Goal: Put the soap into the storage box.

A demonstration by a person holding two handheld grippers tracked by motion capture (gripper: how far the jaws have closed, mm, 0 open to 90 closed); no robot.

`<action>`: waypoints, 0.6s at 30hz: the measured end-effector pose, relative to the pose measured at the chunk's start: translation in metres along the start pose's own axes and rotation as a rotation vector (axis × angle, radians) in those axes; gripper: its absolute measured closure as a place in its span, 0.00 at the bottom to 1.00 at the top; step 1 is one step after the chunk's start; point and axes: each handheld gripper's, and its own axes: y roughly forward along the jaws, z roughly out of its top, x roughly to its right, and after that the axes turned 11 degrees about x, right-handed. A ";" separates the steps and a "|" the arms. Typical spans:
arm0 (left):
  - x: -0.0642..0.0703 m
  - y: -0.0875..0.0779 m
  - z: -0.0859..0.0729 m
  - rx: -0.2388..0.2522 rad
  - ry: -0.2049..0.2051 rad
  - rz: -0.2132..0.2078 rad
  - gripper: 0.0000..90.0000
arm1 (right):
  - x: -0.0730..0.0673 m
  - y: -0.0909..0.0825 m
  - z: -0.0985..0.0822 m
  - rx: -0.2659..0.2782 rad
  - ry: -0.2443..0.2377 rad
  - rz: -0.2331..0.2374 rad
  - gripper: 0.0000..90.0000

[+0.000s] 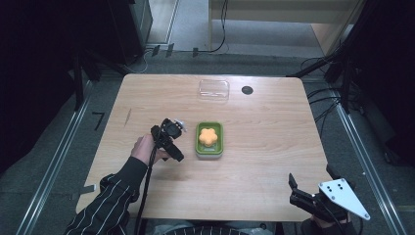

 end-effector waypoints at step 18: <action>-0.006 -0.010 -0.049 -0.064 -0.044 0.012 0.04 | -0.006 0.011 0.003 0.007 -0.005 0.041 0.00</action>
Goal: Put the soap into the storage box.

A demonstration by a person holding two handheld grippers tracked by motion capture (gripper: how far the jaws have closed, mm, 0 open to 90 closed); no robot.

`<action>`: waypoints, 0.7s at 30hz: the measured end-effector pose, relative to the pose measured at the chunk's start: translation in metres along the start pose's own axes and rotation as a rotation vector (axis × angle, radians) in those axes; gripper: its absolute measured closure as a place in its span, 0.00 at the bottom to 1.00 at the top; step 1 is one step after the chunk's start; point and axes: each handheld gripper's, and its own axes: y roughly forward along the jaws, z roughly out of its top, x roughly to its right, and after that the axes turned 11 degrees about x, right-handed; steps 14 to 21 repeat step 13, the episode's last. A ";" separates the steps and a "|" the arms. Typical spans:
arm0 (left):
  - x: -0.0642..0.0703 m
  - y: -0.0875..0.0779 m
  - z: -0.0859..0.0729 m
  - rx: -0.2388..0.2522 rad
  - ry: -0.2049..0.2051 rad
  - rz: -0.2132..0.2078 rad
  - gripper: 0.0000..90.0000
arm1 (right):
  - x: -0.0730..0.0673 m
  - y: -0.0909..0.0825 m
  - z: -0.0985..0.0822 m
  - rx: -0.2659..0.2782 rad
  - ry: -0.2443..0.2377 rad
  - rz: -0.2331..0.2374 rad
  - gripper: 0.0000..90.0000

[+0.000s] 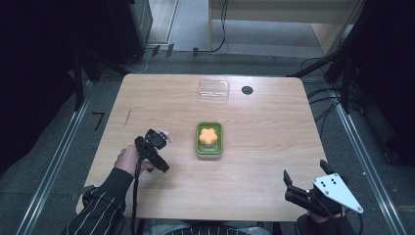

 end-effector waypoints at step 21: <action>-0.003 0.000 -0.029 -0.035 -0.031 0.005 0.02 | -0.002 0.006 0.001 0.007 0.001 0.020 0.00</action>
